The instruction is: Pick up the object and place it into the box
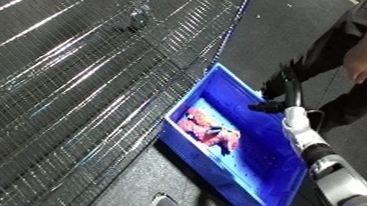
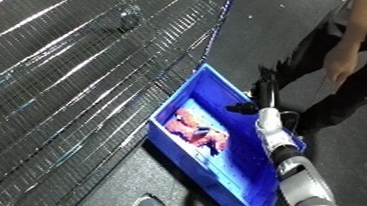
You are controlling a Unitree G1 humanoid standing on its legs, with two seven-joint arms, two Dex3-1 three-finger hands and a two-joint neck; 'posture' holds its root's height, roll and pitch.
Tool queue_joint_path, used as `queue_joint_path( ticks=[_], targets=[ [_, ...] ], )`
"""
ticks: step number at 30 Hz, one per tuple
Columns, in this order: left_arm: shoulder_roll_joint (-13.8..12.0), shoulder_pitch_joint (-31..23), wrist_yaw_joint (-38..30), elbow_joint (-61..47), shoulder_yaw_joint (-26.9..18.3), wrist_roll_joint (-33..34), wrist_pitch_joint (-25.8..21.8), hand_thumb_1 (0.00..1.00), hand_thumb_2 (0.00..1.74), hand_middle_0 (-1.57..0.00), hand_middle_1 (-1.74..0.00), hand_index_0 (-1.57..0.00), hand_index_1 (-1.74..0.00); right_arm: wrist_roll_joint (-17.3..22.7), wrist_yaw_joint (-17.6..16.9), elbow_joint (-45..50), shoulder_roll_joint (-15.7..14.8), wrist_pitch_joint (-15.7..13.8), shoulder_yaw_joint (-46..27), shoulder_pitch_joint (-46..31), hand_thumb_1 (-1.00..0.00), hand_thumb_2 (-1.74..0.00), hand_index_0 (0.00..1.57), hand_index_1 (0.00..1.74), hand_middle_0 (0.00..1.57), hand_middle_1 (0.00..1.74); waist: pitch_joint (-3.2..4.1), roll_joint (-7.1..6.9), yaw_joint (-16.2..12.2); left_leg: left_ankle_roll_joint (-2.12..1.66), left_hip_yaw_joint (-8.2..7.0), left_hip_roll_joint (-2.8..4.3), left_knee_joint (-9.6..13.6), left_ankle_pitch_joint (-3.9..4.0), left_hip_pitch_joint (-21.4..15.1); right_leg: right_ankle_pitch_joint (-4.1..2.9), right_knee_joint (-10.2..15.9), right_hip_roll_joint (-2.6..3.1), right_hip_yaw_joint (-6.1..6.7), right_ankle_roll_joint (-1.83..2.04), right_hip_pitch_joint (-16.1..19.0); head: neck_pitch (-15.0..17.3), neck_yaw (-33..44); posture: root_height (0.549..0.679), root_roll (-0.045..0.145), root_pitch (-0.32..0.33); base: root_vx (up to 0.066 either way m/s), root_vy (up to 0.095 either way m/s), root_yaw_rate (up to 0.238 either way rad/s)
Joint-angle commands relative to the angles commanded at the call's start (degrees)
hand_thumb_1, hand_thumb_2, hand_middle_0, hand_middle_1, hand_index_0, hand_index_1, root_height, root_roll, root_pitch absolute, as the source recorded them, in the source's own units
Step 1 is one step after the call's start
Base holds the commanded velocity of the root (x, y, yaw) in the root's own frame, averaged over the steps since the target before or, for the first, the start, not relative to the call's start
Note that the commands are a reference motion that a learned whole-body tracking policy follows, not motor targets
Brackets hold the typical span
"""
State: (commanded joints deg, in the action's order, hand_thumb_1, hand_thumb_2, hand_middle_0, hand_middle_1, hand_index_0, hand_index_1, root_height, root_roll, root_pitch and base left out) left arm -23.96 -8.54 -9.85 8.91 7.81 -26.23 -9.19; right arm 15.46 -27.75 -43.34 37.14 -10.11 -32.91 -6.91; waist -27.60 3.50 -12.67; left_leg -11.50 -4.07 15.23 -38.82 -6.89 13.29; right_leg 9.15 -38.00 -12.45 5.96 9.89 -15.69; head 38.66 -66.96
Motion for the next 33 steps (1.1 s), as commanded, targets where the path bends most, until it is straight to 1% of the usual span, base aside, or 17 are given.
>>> queue_joint_path(
  ticks=[2, 5, 9, 11, 15, 20, 22, 26, 28, 31, 33],
  targets=[
    [0.09, -0.38, -0.09, -0.05, -0.19, 0.08, -0.06, 1.00, 1.74, -1.57, -1.74, -1.57, -1.74, -0.07, -0.25, 0.24, 0.15, 0.26, 0.01, 0.20, 0.00, 0.00, 0.00, 0.00, 0.00, 0.00, -0.04, 0.09, 0.29, -0.01, -0.11, -0.11, 0.16, -0.03, -0.12, 0.12, 0.03, 0.01, -0.06, 0.01, 0.09, -0.30, 0.39, 0.628, 0.065, -0.234, 0.014, 0.001, 0.004],
    [0.33, -0.79, -0.17, -0.12, -0.40, 0.02, -0.02, 1.00, 1.74, -1.57, -1.74, -1.57, -1.74, -0.49, 0.31, 1.31, 0.45, 0.51, 0.85, 0.34, 0.00, 0.00, 0.00, 0.00, 0.00, 0.00, -0.15, 0.16, 0.85, -0.04, -0.18, -0.21, 0.29, -0.03, -0.21, 0.33, 0.07, 0.05, -0.11, 0.01, 0.20, -0.71, 1.96, 0.629, 0.064, -0.231, 0.015, 0.001, 0.005],
    [0.97, -1.25, -0.42, 0.26, -0.86, 0.11, 0.24, 1.00, 1.74, -1.57, -1.74, -1.57, -1.74, -2.18, 1.28, 5.53, 0.19, 0.15, 2.89, 0.57, 0.00, 0.00, 0.00, 0.00, 0.00, 0.00, -0.14, 0.14, 1.36, -0.04, -0.13, -0.25, 0.52, 0.06, -0.20, 0.63, 0.02, 0.15, -0.15, 0.01, 0.24, -1.93, 6.03, 0.629, 0.063, -0.228, 0.018, -0.003, 0.019],
    [1.36, -1.60, -0.50, 0.25, -1.21, 0.19, 0.39, 1.00, 1.74, -1.57, -1.74, -1.57, -1.74, -3.01, 1.37, 8.86, -0.60, -0.33, 3.64, 0.80, 0.00, 0.00, 0.00, 0.00, 0.00, 0.00, -0.11, 0.12, 1.58, -0.01, -0.09, -0.28, 0.67, 0.10, -0.21, 0.78, -0.06, 0.16, -0.22, 0.05, 0.23, -2.61, 8.40, 0.629, 0.062, -0.226, 0.016, -0.002, 0.038],
    [2.07, -2.53, -0.47, -0.14, -1.93, 0.16, 0.77, 1.00, 1.74, -1.57, -1.74, -1.57, -1.74, -3.94, 1.63, 16.85, -3.13, -1.28, 4.81, 1.31, 0.00, 0.00, 0.00, 0.00, 0.00, 0.00, -0.17, 0.08, 2.27, 0.07, 0.01, -0.39, 0.95, 0.21, -0.21, 1.16, -0.33, 0.14, -0.41, 0.14, 0.26, -4.03, 13.81, 0.629, 0.060, -0.224, 0.011, -0.003, 0.060],
    [2.57, -3.47, -0.37, -0.64, -3.04, 0.19, 1.32, 1.00, 1.74, -1.57, -1.74, -1.57, -1.74, -4.02, 3.80, 25.85, -5.90, -1.52, 6.93, 1.18, 0.00, 0.00, 0.00, 0.00, 0.00, 0.00, -0.37, -0.17, 3.43, 0.14, 0.18, -0.47, 1.15, 0.36, -0.12, 1.63, -0.89, 0.15, -0.74, 0.14, 0.19, -5.24, 21.27, 0.628, 0.057, -0.223, 0.007, -0.006, 0.081],
    [2.62, -3.64, -0.30, -0.99, -3.49, 0.28, 1.58, 1.00, 1.74, -1.57, -1.74, -1.57, -1.74, -5.22, 4.64, 28.73, -6.27, -1.15, 7.91, 1.00, 0.00, 0.00, 0.00, 0.00, 0.00, 0.00, -0.51, -0.33, 3.95, 0.12, 0.31, -0.49, 1.18, 0.49, -0.01, 1.83, -1.26, 0.14, -0.89, 0.16, 0.10, -5.38, 25.98, 0.627, 0.056, -0.224, -0.001, -0.005, 0.106],
    [2.81, -3.63, -0.47, -1.52, -4.31, 0.35, 1.96, 1.00, 1.74, -1.57, -1.74, -1.57, -1.74, -6.79, 5.91, 33.05, -7.23, -0.61, 9.86, 1.37, 0.00, 0.00, 0.00, 0.00, 0.00, 0.00, -0.83, -0.58, 4.96, 0.02, 0.71, -0.55, 1.16, 0.87, 0.38, 2.23, -2.06, 0.25, -1.15, 0.15, -0.11, -5.52, 31.68, 0.625, 0.053, -0.227, -0.007, 0.002, 0.126],
    [3.02, -3.66, -0.75, -1.69, -4.59, 0.15, 2.04, 1.00, 1.74, -1.57, -1.74, -1.57, -1.74, -5.99, 6.50, 34.47, -8.24, -0.81, 10.99, 2.03, 0.00, 0.00, 0.00, 0.00, 0.00, 0.00, -0.99, -0.70, 5.52, -0.05, 0.96, -0.55, 1.32, 1.17, 0.63, 2.37, -2.29, 0.30, -1.34, 0.11, -0.21, -5.85, 35.09, 0.625, 0.052, -0.227, -0.013, 0.001, 0.122],
    [3.23, -3.78, -1.06, -1.79, -4.94, 0.02, 2.14, 1.00, 1.74, -1.57, -1.74, -1.57, -1.74, -4.80, 7.51, 35.88, -9.39, -1.18, 12.74, 2.84, 0.00, 0.00, 0.00, 0.00, 0.00, 0.00, -1.18, -0.92, 6.31, -0.12, 1.35, -0.60, 1.63, 1.58, 0.93, 2.47, -2.46, 0.32, -1.62, 0.07, -0.32, -6.17, 37.55, 0.624, 0.050, -0.227, -0.014, -0.001, 0.102],
    [3.37, -3.97, -1.17, -1.87, -5.27, 0.07, 2.18, 1.00, 1.74, -1.57, -1.74, -1.57, -1.74, -5.11, 8.05, 36.61, -9.69, -1.07, 14.02, 3.22, 0.00, 0.00, 0.00, 0.00, 0.00, 0.00, -1.33, -1.03, 6.93, -0.14, 1.69, -0.68, 1.81, 1.83, 1.10, 2.48, -2.51, 0.32, -1.81, 0.03, -0.32, -6.49, 40.94, 0.624, 0.049, -0.228, -0.011, 0.000, 0.091]
  ],
)
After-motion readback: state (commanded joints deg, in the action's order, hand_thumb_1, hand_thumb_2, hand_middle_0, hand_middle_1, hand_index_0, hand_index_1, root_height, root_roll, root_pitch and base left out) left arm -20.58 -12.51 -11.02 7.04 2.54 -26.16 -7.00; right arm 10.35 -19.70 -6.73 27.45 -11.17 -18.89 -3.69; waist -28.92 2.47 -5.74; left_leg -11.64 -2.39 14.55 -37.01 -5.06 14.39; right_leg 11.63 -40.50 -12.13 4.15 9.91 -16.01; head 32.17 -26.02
